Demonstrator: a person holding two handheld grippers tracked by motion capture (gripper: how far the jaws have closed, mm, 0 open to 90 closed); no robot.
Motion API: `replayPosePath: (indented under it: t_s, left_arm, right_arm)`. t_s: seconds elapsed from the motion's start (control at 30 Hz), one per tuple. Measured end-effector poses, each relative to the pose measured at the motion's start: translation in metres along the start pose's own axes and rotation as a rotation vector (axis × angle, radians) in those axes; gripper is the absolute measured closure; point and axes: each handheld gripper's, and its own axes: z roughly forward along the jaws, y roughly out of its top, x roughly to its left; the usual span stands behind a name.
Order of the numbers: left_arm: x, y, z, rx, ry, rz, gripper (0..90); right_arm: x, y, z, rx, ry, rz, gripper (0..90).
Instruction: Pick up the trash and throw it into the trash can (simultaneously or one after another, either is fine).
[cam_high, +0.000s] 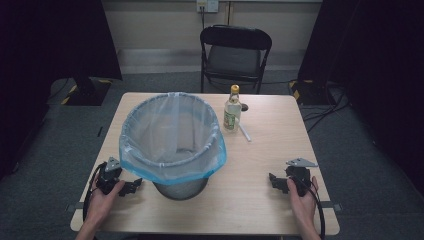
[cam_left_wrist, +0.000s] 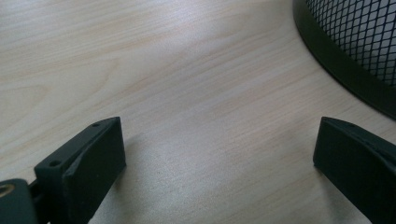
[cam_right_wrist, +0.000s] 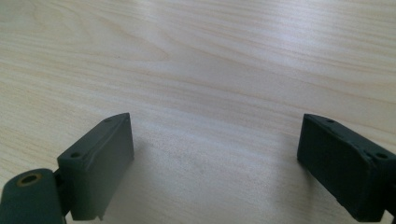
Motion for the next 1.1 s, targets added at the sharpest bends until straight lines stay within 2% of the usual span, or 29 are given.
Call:
replayPosePath:
  t_s: [0.4,0.5,0.63,0.77,0.9,1.1]
  left_arm:
    - [0.000,0.000,0.000,0.001,-0.005,0.000,1.5]
    - [0.000,0.000,0.000,0.001,-0.010,-0.004,1.5]
    - [0.001,0.000,0.001,0.002,-0.015,-0.001,1.3]
    - [0.001,0.000,0.001,0.003,-0.016,0.000,1.2]
    - [0.001,0.000,0.001,0.003,-0.016,-0.001,1.2]
    - [0.001,0.000,0.001,0.003,-0.016,0.000,1.2]
  right_arm:
    - [0.000,0.000,0.000,0.001,-0.004,0.003,9.6]
    - [0.003,0.000,0.000,0.000,-0.023,0.019,10.1]
    - [0.003,0.001,-0.002,0.014,-0.021,0.037,12.4]
    - [0.004,0.003,-0.004,0.029,0.005,0.031,13.2]
    - [0.005,0.007,-0.009,0.011,0.017,0.017,13.2]
    - [0.009,0.025,-0.008,-0.011,0.038,-0.032,13.4]
